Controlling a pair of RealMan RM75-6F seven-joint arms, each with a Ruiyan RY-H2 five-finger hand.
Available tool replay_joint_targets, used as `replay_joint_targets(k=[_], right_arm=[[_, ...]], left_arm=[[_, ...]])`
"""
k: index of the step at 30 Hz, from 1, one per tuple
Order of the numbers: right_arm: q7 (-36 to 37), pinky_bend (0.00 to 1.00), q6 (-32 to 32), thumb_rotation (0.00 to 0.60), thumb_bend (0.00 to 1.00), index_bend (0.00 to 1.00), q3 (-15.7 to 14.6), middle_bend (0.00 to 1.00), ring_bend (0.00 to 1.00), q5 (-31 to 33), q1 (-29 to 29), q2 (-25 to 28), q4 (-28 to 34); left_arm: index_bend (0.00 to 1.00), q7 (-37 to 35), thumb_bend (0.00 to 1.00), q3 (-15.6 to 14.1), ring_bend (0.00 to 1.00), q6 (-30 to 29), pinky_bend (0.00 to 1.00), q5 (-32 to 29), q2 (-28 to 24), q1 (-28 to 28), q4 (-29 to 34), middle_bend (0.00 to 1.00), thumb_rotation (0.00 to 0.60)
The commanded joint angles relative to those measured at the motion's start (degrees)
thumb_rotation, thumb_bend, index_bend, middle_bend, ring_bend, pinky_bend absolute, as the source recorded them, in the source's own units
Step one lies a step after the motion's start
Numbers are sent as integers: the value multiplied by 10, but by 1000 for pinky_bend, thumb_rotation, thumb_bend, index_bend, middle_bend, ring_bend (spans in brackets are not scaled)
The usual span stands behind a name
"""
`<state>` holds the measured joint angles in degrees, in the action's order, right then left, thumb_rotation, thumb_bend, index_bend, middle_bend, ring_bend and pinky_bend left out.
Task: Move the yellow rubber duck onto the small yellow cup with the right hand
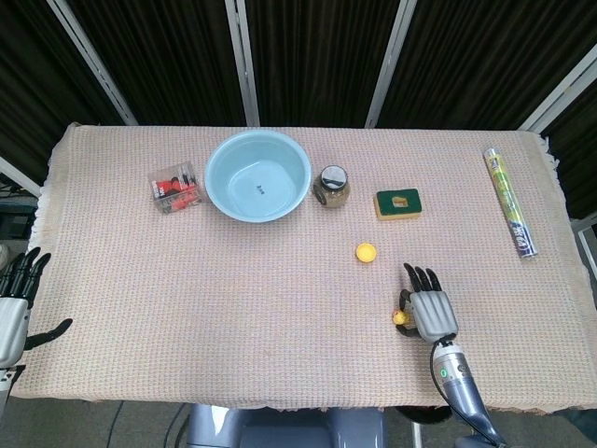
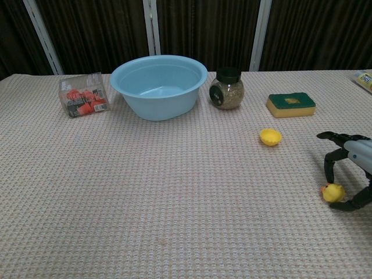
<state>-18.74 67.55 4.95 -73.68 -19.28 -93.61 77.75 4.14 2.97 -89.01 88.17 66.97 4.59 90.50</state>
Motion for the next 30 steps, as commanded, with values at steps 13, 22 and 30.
replay_joint_targets(k=[13, 22, 30], right_arm=[[-17, 0, 2, 600, 142, 560, 16, 0, 0, -13, -20, 5, 23], [-45, 0, -17, 600, 142, 561, 44, 0, 0, 11, -49, -11, 24], [-59, 0, -40, 600, 142, 561, 65, 0, 0, 31, -82, -45, -2]], left_arm=[[0, 3, 0, -1, 0, -6, 198, 8, 0, 0, 0, 0, 600], [0, -4, 0, -3, 0, -11, 198, 16, 2, -1, -2, 0, 600], [0, 1, 0, -8, 0, -13, 198, 27, 3, -1, -2, 0, 600]])
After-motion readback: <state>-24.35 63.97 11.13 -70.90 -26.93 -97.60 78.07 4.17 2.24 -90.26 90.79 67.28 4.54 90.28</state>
